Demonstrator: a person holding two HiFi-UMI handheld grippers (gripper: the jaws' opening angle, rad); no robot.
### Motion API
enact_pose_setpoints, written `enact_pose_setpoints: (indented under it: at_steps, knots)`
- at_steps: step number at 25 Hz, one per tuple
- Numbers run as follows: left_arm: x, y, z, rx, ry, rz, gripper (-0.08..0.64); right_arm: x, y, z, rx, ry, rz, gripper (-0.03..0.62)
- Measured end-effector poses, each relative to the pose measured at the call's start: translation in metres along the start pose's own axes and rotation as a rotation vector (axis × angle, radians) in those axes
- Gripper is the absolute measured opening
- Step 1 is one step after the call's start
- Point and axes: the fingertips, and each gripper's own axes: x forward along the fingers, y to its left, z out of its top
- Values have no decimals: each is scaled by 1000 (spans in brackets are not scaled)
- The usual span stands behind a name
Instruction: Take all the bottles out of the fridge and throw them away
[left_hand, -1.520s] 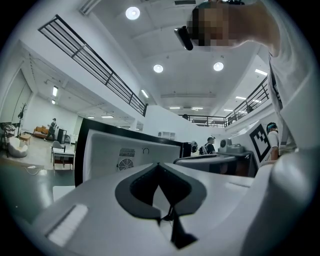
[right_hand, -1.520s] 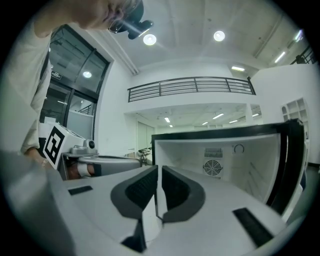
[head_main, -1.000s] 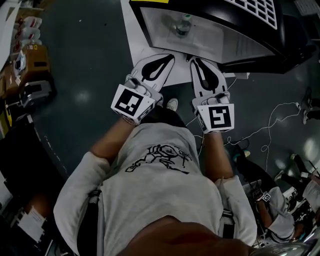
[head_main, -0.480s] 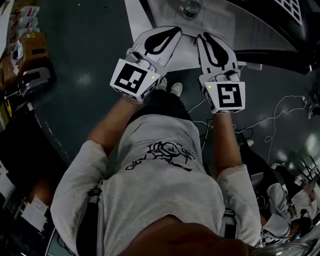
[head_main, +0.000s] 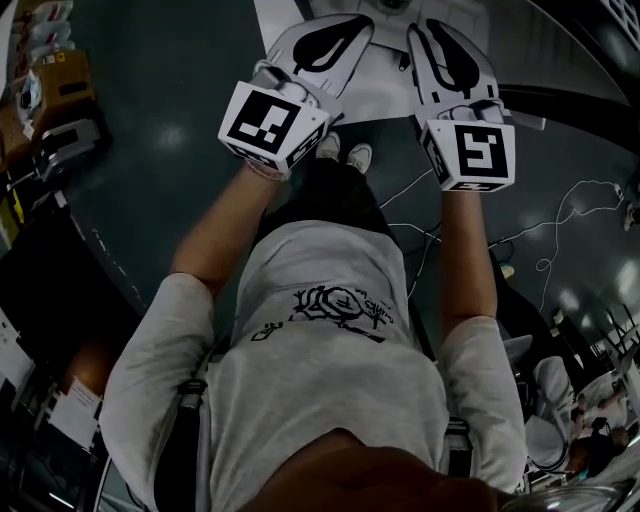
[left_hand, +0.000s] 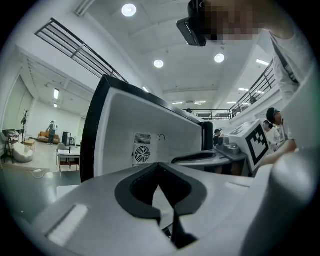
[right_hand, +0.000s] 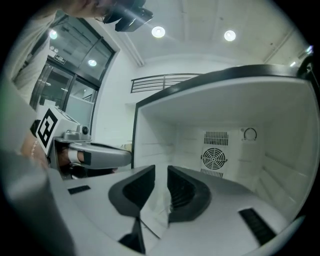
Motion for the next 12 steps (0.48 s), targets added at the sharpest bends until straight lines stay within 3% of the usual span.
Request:
enact_pose_setpoints:
  at_steps: [12]
  knots:
    - [25,21,-9,17,-8,26,9,31,-14,-7,-34,-7,-1,63]
